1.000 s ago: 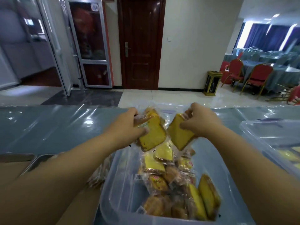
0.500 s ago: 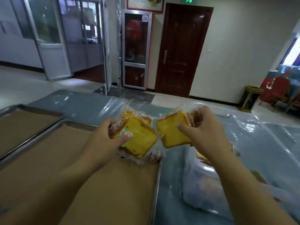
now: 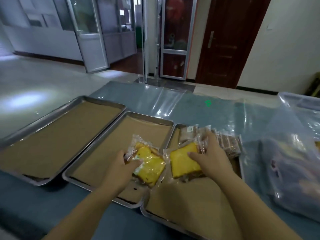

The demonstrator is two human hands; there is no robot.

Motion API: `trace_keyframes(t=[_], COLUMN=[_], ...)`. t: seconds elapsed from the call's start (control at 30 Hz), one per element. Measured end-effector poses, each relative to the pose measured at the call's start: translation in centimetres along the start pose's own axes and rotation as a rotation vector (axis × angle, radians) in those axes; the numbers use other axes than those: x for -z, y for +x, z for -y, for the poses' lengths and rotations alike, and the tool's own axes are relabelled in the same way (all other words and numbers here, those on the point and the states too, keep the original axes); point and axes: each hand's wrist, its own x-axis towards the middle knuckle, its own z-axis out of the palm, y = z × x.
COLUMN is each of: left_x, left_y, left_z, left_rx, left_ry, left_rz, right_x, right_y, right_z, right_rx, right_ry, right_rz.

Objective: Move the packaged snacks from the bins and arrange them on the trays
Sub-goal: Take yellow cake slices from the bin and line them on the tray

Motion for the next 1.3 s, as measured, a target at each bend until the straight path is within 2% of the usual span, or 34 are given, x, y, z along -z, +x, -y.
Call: trace_keyframes(t=[0.13, 0.3, 0.57, 0.67, 0.77, 0.87, 1.0, 1.13, 1.3], left_x=[1.2, 1.7, -0.3, -1.9, -3.3, -4.3, -4.7, -4.1, -3.2], left_y=[4.5, 11.5, 20.8, 24.4, 27.6, 29.7, 30.5, 30.2, 30.3], left_z=[1.1, 1.1, 0.3, 0.9, 2.7, 4.9, 7.6, 9.7, 10.2], left_rx=[0.029, 0.0, -0.186, -0.206, -0.243, -0.241, -0.339, -0.428, -0.555], left_ry=[-0.027, -0.028, 0.055, 0.085, 0.192, 0.352, 0.562, 0.556, 0.597], left_rz=[-0.025, -0.008, -0.068, -0.023, 0.042, 0.145, 0.243, 0.418, 0.43], right_x=[-3.7, -7.9, -14.6, -16.7, -18.4, -19.5, -19.7, -19.4, -19.4], right_y=[3.5, 9.4, 17.3, 19.2, 20.4, 20.3, 18.6, 17.1, 15.3], right_z=[1.1, 1.6, 2.5, 1.8, 0.6, -0.8, -2.1, -3.2, -3.7], right_rx=[0.032, -0.011, -0.025, -0.016, -0.084, -0.122, -0.142, -0.111, -0.066], right_ry=[-0.03, -0.031, 0.005, 0.011, 0.052, 0.016, 0.013, -0.017, -0.169], right_rz=[-0.006, 0.034, -0.097, -0.137, -0.079, 0.003, -0.014, -0.052, -0.076])
